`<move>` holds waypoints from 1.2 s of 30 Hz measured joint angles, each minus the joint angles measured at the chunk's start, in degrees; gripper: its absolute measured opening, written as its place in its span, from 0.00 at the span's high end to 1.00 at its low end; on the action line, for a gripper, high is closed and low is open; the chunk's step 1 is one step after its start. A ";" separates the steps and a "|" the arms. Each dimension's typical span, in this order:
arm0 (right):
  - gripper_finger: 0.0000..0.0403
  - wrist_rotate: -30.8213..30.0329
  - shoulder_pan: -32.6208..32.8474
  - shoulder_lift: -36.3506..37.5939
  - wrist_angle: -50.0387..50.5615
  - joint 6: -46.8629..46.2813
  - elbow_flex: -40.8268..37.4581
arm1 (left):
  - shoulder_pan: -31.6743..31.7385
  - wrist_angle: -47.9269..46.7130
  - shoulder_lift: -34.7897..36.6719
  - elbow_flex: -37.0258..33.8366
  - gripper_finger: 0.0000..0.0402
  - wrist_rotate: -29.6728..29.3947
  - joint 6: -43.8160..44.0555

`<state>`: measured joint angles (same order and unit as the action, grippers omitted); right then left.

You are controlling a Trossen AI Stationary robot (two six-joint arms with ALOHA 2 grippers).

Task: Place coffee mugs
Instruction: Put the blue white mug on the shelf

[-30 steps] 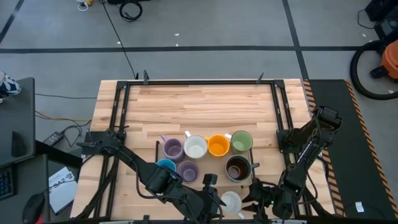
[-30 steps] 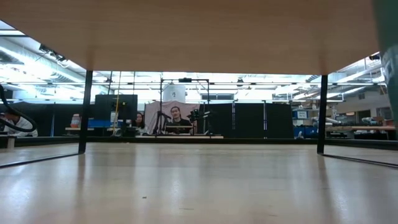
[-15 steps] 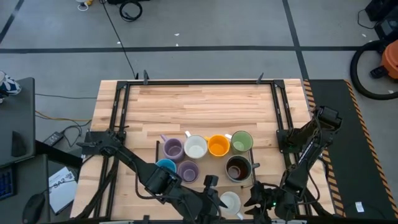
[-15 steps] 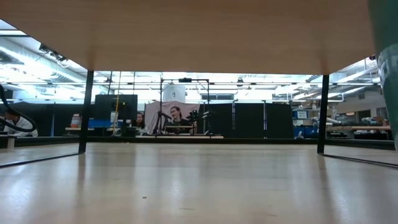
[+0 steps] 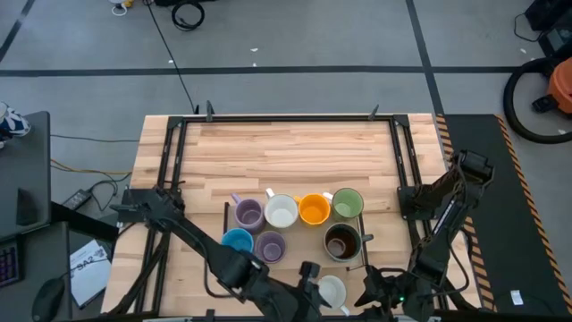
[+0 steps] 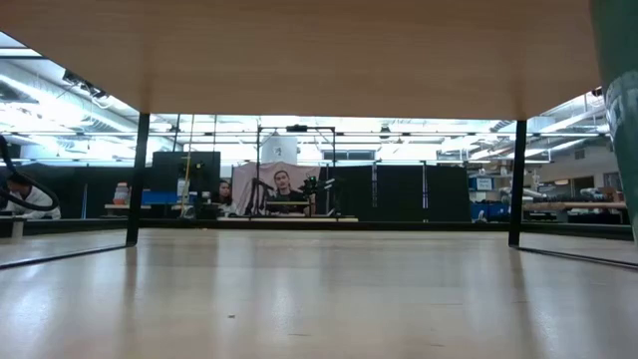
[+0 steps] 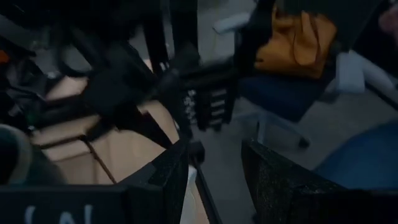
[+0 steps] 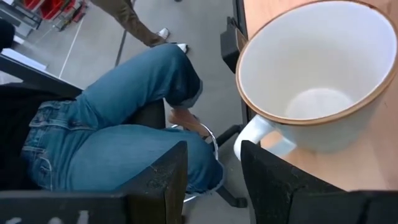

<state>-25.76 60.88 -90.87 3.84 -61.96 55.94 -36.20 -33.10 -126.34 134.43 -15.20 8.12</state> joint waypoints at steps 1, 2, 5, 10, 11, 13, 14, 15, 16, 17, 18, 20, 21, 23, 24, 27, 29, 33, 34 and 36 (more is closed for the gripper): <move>0.61 -0.02 0.00 0.12 -0.01 0.23 0.00 | -0.19 0.15 -0.57 -0.02 0.61 0.00 -0.01; 0.61 -0.14 0.01 0.16 -0.04 0.44 0.02 | -0.40 0.08 -1.06 -0.04 0.61 -0.02 -0.02; 0.61 -0.11 -0.01 0.16 0.07 0.94 0.02 | -0.79 0.21 -2.41 0.00 0.61 -0.02 -0.40; 0.61 -0.35 -0.11 0.16 0.15 1.27 0.02 | -0.59 -0.61 -4.99 0.00 0.61 0.18 -4.32; 0.61 -0.35 -0.11 0.16 0.13 1.41 0.02 | -0.59 -1.49 -5.06 -0.02 0.61 0.11 -5.11; 0.61 -0.35 -0.11 0.16 0.12 1.42 0.02 | -0.58 -3.32 -5.03 0.00 0.61 -0.15 -5.78; 0.61 -0.35 -0.11 0.16 0.08 1.28 0.02 | -0.44 -4.21 -5.12 0.02 0.61 -0.42 -5.77; 0.61 -0.32 -0.11 0.16 0.00 1.01 0.02 | -0.33 -4.73 -5.32 0.02 0.61 -0.95 -5.79; 0.61 -0.31 -0.14 0.16 -0.24 0.62 0.02 | -0.33 -5.17 -5.55 0.02 0.61 -1.42 -5.85; 0.61 -0.28 -0.15 0.16 -0.49 0.22 0.02 | -0.36 -5.58 -5.70 -0.01 0.61 -1.72 -5.84; 0.61 -0.30 -0.15 0.16 -0.80 -0.01 0.02 | -0.46 -5.75 -5.87 -0.07 0.61 -1.70 -5.83; 0.61 -0.33 -0.17 0.16 -1.48 -0.24 0.02 | -0.35 -5.46 -6.28 0.02 0.61 -1.60 -5.81; 0.61 -0.31 -0.17 0.16 -1.83 -0.23 0.04 | -0.33 -5.82 -6.52 0.02 0.61 -1.57 -5.80; 0.61 -0.31 -0.20 0.16 -1.96 -0.52 0.02 | -0.33 -6.03 -7.31 0.02 0.61 -1.52 -5.79; 0.61 -0.29 -0.20 0.16 -1.91 -0.78 0.02 | -0.33 -6.20 -7.63 0.01 0.61 -1.48 -5.79; 0.61 -0.28 -0.20 0.16 -1.97 -0.90 0.02 | -0.10 -6.17 -7.72 -0.05 0.61 -0.04 -5.84; 0.61 -0.26 -0.20 0.16 -2.01 -1.00 0.02 | 0.35 -5.99 -7.59 0.02 0.61 1.25 -5.79; 0.61 -0.22 -0.20 0.16 -2.03 -1.05 0.02 | 1.36 -7.01 -7.59 0.02 0.61 1.50 -5.82; 0.61 -0.20 -0.20 0.16 -2.03 -1.06 0.02 | 1.57 -7.54 -7.59 0.02 0.61 1.50 -5.81; 0.61 -0.20 -0.20 0.16 -2.01 -1.46 0.02 | 1.82 -9.09 -7.59 0.02 0.61 1.51 -5.79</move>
<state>-25.96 60.69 -90.72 1.82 -63.42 55.96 -34.38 -42.19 -133.93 134.45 -13.69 2.33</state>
